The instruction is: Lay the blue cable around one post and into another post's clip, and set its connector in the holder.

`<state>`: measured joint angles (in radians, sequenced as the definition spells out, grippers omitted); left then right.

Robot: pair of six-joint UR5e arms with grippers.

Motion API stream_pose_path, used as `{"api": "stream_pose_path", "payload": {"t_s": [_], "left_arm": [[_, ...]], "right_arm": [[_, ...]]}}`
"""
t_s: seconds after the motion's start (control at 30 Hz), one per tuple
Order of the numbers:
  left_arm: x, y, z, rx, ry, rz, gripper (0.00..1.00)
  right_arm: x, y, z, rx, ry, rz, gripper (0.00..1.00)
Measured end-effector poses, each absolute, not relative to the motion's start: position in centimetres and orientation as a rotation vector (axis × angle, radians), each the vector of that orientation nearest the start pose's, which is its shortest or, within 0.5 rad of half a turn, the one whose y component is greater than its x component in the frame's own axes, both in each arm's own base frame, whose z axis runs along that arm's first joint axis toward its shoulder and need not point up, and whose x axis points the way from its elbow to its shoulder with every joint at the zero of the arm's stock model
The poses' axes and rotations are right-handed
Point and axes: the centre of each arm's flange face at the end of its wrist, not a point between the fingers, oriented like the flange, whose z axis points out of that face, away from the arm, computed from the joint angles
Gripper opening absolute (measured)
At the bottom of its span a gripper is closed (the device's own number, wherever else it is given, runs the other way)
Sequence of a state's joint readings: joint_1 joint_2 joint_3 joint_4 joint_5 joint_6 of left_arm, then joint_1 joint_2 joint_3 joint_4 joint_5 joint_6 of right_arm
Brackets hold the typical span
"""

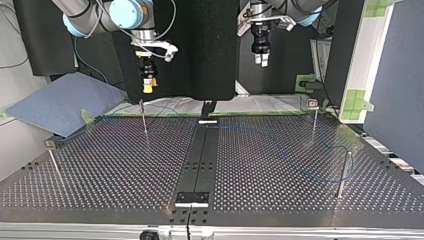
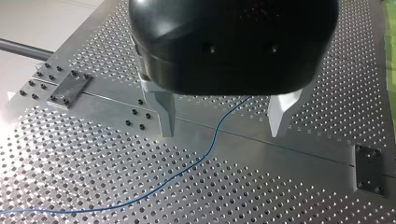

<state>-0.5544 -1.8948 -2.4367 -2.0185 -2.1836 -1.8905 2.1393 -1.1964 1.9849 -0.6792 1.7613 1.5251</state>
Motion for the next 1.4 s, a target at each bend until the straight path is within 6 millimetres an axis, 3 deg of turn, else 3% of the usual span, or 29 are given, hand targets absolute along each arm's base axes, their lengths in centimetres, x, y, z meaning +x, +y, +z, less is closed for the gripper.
{"api": "stream_pose_path", "payload": {"t_s": [0.3,0.67,0.97,1.17,1.4], "left_arm": [[26.8,-25.5,10.0,-0.284,1.590,-0.180,1.00],[27.9,-26.0,10.5,-0.294,1.580,-0.177,1.00],[28.5,-25.9,10.7,-0.297,1.588,-0.151,1.00],[28.5,-25.6,10.5,-0.293,1.607,-0.127,1.00],[28.7,-25.2,10.5,-0.297,1.614,-0.113,1.00]], "right_arm": [[38.0,-36.6,16.2,1.610,-0.989,1.380,1.00],[40.1,-34.8,13.6,1.692,-0.883,1.358,1.00],[42.8,-33.0,14.2,1.703,-0.829,1.387,1.00],[44.6,-31.9,13.4,1.711,-0.856,1.401,1.00],[45.0,-31.4,12.7,1.696,-0.904,1.394,1.00]]}}
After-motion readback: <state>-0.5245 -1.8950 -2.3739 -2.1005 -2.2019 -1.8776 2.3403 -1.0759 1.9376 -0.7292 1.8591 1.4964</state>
